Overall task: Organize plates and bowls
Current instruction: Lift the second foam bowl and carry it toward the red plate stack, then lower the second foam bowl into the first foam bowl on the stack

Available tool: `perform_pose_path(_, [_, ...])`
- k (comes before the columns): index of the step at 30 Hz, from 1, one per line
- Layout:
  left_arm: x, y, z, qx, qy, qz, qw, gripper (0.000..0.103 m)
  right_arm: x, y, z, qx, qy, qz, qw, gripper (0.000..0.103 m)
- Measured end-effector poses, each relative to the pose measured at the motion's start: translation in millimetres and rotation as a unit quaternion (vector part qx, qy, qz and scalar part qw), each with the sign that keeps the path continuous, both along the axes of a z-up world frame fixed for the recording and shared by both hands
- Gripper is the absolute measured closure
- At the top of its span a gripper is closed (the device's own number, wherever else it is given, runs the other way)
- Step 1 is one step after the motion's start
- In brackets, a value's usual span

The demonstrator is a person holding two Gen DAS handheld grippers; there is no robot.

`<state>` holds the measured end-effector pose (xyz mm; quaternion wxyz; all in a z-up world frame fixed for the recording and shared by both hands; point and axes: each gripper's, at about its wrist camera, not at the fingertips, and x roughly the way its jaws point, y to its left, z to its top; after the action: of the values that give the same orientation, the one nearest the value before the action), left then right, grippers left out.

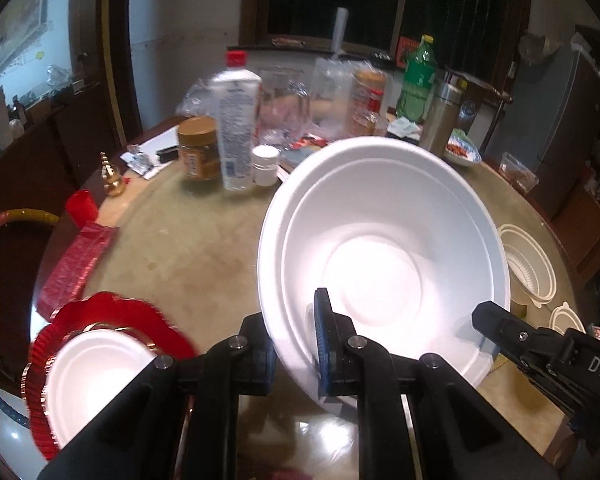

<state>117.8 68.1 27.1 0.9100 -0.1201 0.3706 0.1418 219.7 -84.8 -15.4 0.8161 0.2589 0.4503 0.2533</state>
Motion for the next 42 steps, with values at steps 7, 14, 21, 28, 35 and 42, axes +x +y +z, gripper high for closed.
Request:
perform_pose_path(7, [-48,34,14,0.000,-0.028,0.022,0.9994,0.088,-33,41,18,-0.010,-0.024,0.038,0.999,0.096])
perform_pose_path(14, [-97,69,15,-0.008,-0.041,0.049,0.9979,0.088,-66,86,20,-0.018,-0.028,0.083,0.996,0.096])
perform_pose_path(21, [-126,91,3,-0.017,-0.035,0.066,0.9970,0.088,-90,116,12,-0.030,-0.026,0.116,0.992,0.096])
perform_pose_path(28, [-145,107,-11,-0.028,-0.019,0.081,0.9962,0.088,-107,138,-3,-0.044,-0.012,0.144,0.989,0.096])
perform_pose_path(35, [-151,113,-18,-0.036,-0.002,0.083,0.9958,0.088,-112,149,-10,-0.057,-0.004,0.160,0.985,0.096])
perform_pose_path(42, [-150,116,-24,-0.044,0.014,0.085,0.9953,0.088,-112,150,-16,-0.059,0.008,0.167,0.984,0.096])
